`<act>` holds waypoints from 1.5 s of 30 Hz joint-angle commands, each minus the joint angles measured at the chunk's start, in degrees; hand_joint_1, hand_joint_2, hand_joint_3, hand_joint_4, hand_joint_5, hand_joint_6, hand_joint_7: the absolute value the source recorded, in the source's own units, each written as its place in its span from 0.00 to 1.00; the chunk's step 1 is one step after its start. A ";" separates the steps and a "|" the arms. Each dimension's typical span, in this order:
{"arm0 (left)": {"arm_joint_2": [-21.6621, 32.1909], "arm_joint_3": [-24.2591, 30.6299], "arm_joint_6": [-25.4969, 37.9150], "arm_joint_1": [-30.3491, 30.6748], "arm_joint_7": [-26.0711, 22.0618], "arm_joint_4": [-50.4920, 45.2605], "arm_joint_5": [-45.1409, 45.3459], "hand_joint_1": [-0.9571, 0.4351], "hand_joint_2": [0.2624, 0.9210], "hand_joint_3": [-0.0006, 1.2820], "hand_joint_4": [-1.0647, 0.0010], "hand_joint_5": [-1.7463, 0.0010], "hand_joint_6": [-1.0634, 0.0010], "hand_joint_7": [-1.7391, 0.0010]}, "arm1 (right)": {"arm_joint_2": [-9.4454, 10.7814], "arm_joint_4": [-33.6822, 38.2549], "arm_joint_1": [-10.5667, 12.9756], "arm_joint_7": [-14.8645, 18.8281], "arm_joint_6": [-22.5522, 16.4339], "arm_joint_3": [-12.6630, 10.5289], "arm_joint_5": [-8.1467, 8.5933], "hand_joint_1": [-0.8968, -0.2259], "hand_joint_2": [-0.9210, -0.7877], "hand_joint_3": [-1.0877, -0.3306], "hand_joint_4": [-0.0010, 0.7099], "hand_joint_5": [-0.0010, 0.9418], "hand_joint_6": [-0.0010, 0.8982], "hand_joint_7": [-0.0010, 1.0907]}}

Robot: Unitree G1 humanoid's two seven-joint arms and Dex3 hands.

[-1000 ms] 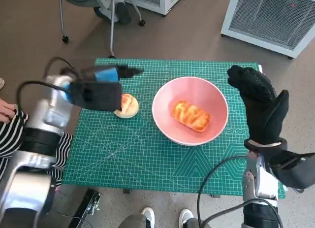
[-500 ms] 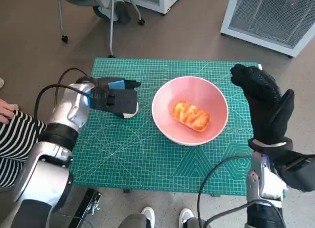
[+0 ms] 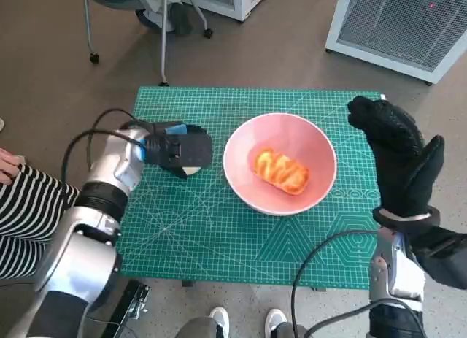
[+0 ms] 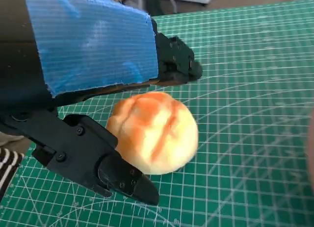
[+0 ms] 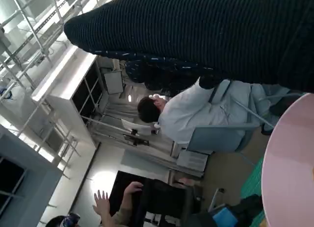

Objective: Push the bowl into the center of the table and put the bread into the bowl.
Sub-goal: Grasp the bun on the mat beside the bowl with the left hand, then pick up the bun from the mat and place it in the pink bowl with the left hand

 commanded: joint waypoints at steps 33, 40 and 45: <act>7.45 5.82 -5.29 2.58 3.95 -20.33 -3.83 0.69 0.97 0.01 0.21 0.42 0.37 0.37 | 0.19 1.27 0.48 -0.39 0.18 0.02 -0.36 0.28 0.00 0.50 0.21 0.00 0.05 0.35; 9.39 9.38 -6.05 5.59 2.85 -30.33 -6.35 0.69 0.97 0.01 0.20 0.44 0.36 0.36 | 0.22 1.03 0.65 -0.39 0.32 0.11 -0.32 0.28 0.00 0.50 0.21 0.00 0.05 0.35; 10.00 12.00 -4.88 7.66 0.54 -38.26 -8.56 0.69 0.96 0.00 0.18 0.45 0.34 0.36 | 0.12 0.92 0.79 -0.31 0.32 0.08 -0.25 0.28 0.00 0.50 0.21 0.00 0.05 0.35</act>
